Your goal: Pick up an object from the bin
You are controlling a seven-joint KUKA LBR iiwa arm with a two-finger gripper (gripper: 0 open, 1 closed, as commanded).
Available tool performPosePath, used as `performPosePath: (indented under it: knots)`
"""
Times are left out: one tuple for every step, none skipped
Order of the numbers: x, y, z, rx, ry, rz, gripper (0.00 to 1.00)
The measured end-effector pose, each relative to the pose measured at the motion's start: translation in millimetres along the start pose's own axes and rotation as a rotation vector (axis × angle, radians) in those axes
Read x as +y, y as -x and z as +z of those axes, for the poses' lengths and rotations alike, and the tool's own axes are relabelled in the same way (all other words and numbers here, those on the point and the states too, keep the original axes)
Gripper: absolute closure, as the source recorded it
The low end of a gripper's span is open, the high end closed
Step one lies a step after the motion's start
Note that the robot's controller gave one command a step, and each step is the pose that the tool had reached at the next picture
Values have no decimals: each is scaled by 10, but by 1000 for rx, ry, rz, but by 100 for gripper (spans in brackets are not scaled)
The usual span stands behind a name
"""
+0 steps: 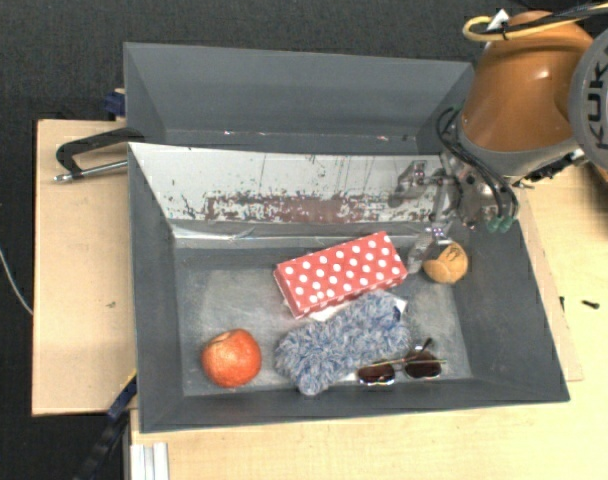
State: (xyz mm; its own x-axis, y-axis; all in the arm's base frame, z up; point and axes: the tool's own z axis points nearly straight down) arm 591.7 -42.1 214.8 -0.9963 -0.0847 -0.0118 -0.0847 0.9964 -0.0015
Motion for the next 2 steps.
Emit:
performPosePath:
  knots:
    - [137,-45,603,7,3,-152,0]
    - [126,4,810,12,4,-136,0]
